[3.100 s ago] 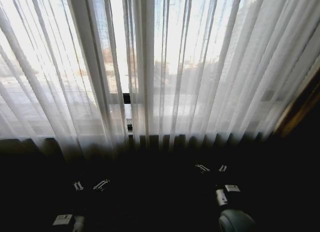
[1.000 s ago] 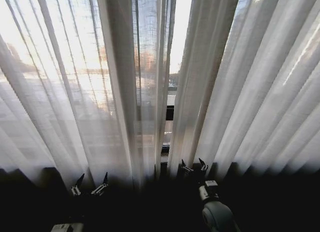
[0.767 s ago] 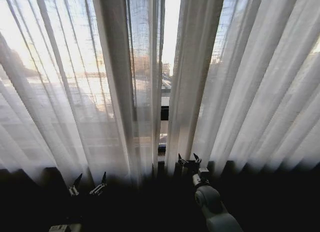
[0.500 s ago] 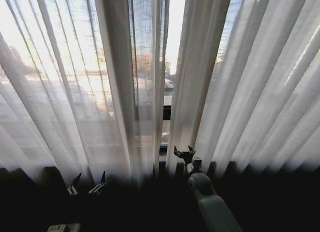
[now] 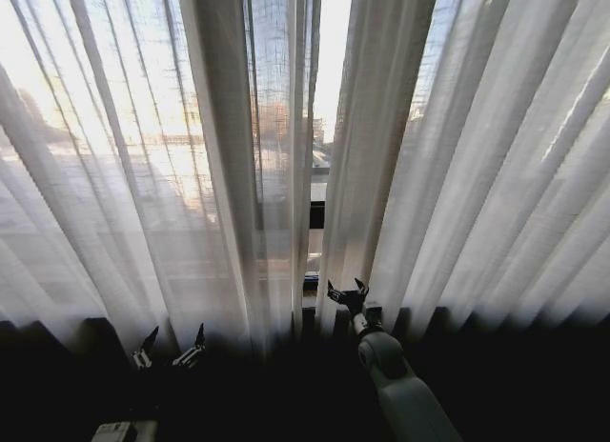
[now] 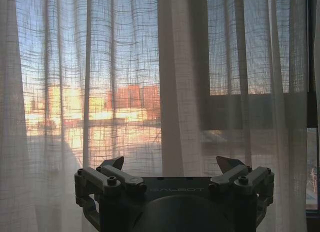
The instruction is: Open the curtains by pulling them apart, changing their state from closed to fully open.
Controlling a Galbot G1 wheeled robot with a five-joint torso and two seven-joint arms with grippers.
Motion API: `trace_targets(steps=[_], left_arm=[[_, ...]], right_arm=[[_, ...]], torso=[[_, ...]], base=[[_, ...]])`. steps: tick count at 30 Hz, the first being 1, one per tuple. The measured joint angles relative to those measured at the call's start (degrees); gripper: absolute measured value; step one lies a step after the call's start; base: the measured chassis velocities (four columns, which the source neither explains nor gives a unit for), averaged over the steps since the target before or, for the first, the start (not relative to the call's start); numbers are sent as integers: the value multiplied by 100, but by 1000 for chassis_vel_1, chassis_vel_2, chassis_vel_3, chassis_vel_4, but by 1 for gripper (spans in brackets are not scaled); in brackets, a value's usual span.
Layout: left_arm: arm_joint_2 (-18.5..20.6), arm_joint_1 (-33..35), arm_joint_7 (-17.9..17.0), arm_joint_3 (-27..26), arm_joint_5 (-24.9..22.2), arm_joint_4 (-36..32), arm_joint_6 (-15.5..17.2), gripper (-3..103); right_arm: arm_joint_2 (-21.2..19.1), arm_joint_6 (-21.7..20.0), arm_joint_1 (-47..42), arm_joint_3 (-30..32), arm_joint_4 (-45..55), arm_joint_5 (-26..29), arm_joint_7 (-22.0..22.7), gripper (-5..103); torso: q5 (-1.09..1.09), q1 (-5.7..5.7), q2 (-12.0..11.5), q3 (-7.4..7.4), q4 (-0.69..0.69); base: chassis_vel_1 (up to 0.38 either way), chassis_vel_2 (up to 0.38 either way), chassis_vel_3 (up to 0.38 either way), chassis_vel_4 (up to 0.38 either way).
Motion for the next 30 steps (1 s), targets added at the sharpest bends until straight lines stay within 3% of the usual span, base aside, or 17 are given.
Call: trace_targets(steps=[10,20,30], left_arm=[[28,-7,0,-10,1,42,-28,100],[29,-30,0,-8,1,71,-55,100],[-4,-23,8,-51,-10,56,-65,100]], right_arm=[[24,39,-31,-43,44,-10,-17,100],[-12,53,-161,-9,172,-15,3,100],[-234,-98,-558,75,787,210,451,100]], torso=[[0,-1,1,0,0],[0,6,-2,2,2],[0,-6,3,-3,1]], base=[[-28,51,36,-58],[-145,215,138,-210],[-36,38,32,-24]])
